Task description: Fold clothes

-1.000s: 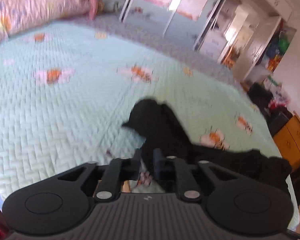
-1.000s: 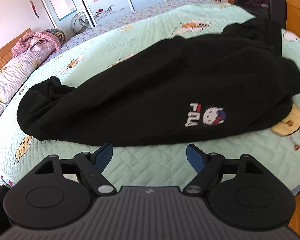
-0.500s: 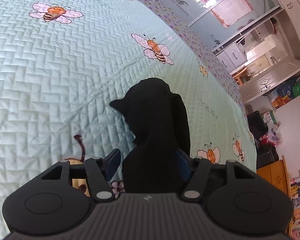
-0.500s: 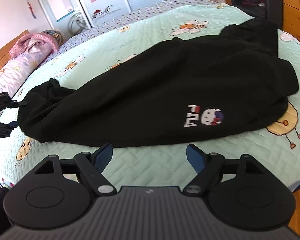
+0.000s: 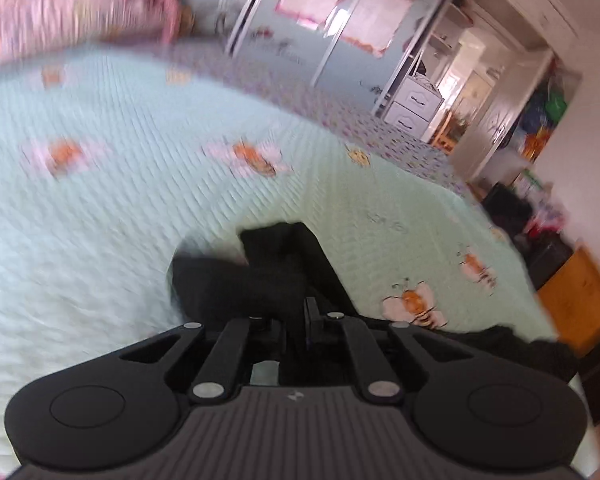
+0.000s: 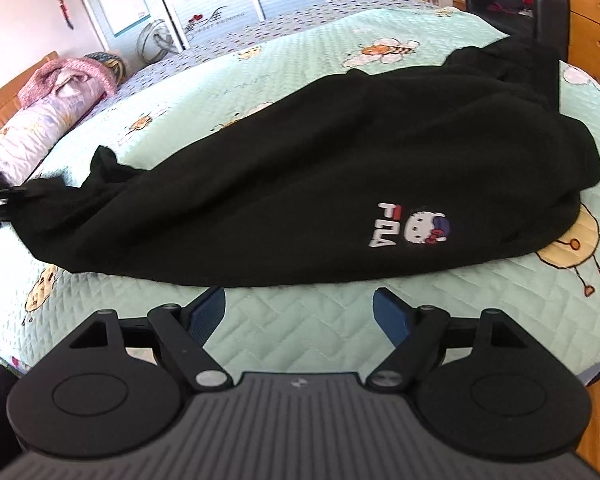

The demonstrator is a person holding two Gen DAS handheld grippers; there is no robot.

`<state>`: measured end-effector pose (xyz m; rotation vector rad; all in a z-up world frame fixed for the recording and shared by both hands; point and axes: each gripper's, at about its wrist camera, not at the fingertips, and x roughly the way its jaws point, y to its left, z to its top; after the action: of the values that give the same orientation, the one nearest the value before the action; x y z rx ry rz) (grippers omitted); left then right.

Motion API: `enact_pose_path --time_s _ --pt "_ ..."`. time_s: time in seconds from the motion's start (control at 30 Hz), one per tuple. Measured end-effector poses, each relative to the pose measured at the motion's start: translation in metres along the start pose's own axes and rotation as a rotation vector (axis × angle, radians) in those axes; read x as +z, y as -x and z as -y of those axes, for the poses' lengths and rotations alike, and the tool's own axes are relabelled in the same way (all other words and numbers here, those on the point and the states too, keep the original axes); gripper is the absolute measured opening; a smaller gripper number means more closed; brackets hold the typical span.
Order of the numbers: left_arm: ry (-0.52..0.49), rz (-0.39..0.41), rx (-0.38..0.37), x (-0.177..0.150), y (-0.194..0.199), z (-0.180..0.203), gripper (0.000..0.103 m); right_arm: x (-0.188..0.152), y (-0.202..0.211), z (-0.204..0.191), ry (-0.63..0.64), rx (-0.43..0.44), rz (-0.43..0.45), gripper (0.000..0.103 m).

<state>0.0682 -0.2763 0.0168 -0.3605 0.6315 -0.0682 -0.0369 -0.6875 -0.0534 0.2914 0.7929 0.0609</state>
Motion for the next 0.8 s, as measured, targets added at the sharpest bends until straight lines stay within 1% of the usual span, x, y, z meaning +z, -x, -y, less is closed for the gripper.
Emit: enact_pose_path --time_s 0.03,0.1,0.17,0.23,0.3,0.4,0.47,0.53,0.57,0.6,0.63,0.7,0.73,0.8 --pt "-0.025 -0.003 0.01 -0.003 0.012 0.002 0.006 0.0 -0.001 0.002 -0.008 -0.003 0.002 0.082" --pt "-0.045 -0.041 0.017 -0.011 0.028 0.002 0.006 0.0 -0.003 0.005 -0.02 -0.007 0.004 0.082" --pt "-0.033 -0.09 0.04 -0.022 0.032 -0.004 0.006 0.001 -0.006 0.006 -0.025 -0.005 0.003 0.082" --pt "-0.019 -0.149 0.068 -0.035 0.023 -0.011 0.006 0.001 -0.008 0.005 -0.023 0.002 0.0 0.082" --pt "0.022 -0.238 0.082 -0.052 0.009 -0.019 0.006 0.0 -0.009 0.001 -0.013 0.013 0.0 0.082" --pt "0.03 -0.351 0.055 -0.074 -0.002 -0.016 0.006 -0.001 -0.008 -0.005 0.012 0.024 0.0 0.082" --pt "0.026 -0.452 0.006 -0.082 -0.01 -0.014 0.007 -0.002 -0.005 -0.007 0.036 0.018 0.006 0.082" --pt "0.023 -0.538 -0.027 -0.082 -0.013 -0.012 0.009 -0.002 -0.005 -0.003 0.036 0.012 0.008 0.082" --pt "0.021 -0.58 -0.043 -0.081 -0.014 -0.011 0.011 -0.002 -0.005 -0.001 0.029 0.01 0.007 0.082" --pt "0.02 -0.623 -0.06 -0.081 -0.016 -0.01 0.016 -0.001 -0.005 0.001 0.017 0.009 0.005 0.082" --pt "0.006 -0.621 -0.074 -0.077 -0.011 -0.009 0.026 -0.001 -0.006 0.003 0.006 0.008 0.005 0.082" --pt "-0.023 -0.612 -0.103 -0.067 0.0 -0.007 0.036 0.001 -0.008 0.006 -0.011 0.007 0.009 0.082" --pt "-0.037 -0.595 -0.132 -0.06 0.007 -0.005 0.04 0.001 -0.008 0.008 -0.016 0.008 0.012 0.082" --pt "-0.05 -0.552 -0.192 -0.044 0.021 -0.004 0.042 0.002 -0.01 0.01 -0.024 0.01 0.016 0.082"
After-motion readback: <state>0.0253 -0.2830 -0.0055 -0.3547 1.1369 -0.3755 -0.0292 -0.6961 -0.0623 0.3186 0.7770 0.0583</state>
